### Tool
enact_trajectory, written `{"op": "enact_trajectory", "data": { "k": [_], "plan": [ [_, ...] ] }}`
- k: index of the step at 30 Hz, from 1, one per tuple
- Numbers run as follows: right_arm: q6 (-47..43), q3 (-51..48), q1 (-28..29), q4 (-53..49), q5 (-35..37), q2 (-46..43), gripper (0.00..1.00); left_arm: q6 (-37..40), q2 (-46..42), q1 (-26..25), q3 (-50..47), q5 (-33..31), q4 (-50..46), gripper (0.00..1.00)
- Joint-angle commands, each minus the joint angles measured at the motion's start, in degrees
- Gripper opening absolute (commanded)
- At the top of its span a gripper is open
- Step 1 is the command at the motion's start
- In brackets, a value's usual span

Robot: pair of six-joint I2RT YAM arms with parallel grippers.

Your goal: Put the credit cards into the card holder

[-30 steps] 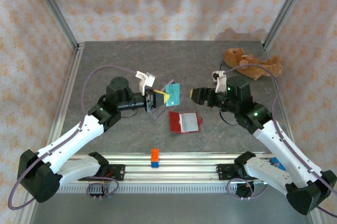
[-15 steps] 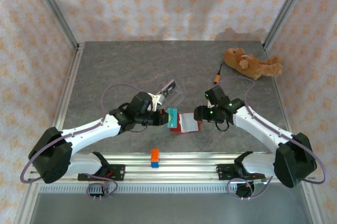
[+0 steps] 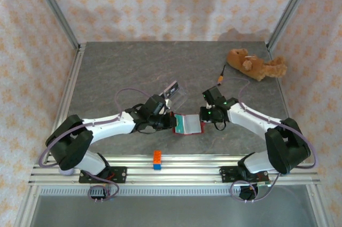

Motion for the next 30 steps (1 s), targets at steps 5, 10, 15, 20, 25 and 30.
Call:
{"op": "enact_trajectory", "data": {
  "k": [5, 10, 15, 20, 25, 30],
  "plan": [
    [-1.2, -0.5, 0.1, 2.0, 2.7, 1.4, 0.06, -1.6, 1.1, -0.2, -0.3, -0.4, 4.4, 0.00],
    [-1.7, -0.5, 0.1, 2.2, 1.3, 2.3, 0.04, -0.4, 3.3, 0.4, 0.2, -0.4, 4.0, 0.00],
    [-1.8, -0.8, 0.1, 2.5, 0.5, 2.2, 0.03, -1.2, 5.9, 1.3, -0.5, 0.7, 6.3, 0.00],
    [-1.7, -1.6, 0.1, 3.2, -0.2, 2.1, 0.02, -1.9, 7.6, 1.7, -1.8, 3.6, 11.1, 0.00],
    [-1.3, -2.5, 0.1, 4.7, -2.3, 2.6, 0.00, -4.4, 9.9, 2.7, -3.9, 6.8, 18.2, 0.00],
    [-1.2, -2.6, 0.1, 4.9, -3.2, 2.9, 0.00, -6.8, 11.1, 3.5, -5.6, 9.1, 24.1, 0.00]
  ]
}}
